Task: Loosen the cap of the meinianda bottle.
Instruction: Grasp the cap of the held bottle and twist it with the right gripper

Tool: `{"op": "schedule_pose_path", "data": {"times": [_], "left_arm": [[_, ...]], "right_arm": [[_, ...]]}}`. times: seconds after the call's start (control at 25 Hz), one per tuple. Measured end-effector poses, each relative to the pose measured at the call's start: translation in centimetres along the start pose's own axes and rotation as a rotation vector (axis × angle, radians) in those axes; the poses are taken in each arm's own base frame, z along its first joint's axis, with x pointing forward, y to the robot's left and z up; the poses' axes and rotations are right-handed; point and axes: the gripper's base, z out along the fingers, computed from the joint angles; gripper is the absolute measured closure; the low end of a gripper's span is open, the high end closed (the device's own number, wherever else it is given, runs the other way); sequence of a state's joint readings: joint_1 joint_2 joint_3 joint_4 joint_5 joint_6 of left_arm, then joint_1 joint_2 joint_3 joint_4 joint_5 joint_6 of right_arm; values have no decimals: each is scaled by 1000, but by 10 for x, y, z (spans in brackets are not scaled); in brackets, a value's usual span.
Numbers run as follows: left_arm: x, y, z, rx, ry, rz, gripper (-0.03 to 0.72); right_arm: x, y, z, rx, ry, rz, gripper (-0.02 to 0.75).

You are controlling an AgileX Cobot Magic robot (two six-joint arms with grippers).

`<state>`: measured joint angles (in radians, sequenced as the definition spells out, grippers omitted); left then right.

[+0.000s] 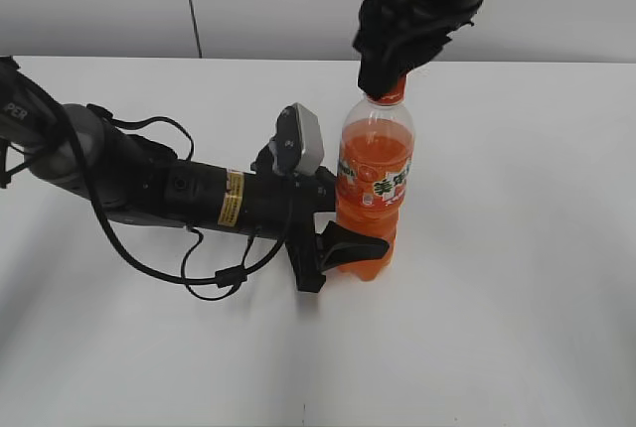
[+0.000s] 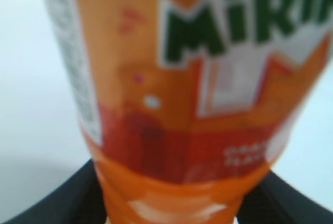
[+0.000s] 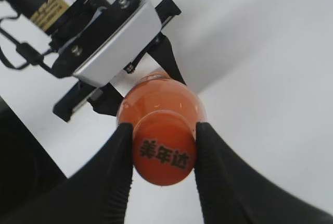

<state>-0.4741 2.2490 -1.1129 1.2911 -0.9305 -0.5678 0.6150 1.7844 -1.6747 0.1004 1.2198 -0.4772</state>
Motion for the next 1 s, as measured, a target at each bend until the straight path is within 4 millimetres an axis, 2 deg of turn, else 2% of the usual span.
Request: {"op": "schedule_pose_path", "data": {"times": [0.16,0.32,0.6,0.84,1.0], "left_arm": [[0,0,0,0,0,0,279],[0,0,0,0,0,2,279],[0,0,0,-1,0,3,279],[0,0,0,-1,-1,2,279],[0,0,0,-1,-1,2,279]], "right_arm": [[0,-1,0,10,8,-360,463],[0,0,0,13,14,-530,463],[0,0,-1,17,15,-568,440],[2,0,-9,40,11,-579,207],[4,5,-27,51,-41,-565,172]]}}
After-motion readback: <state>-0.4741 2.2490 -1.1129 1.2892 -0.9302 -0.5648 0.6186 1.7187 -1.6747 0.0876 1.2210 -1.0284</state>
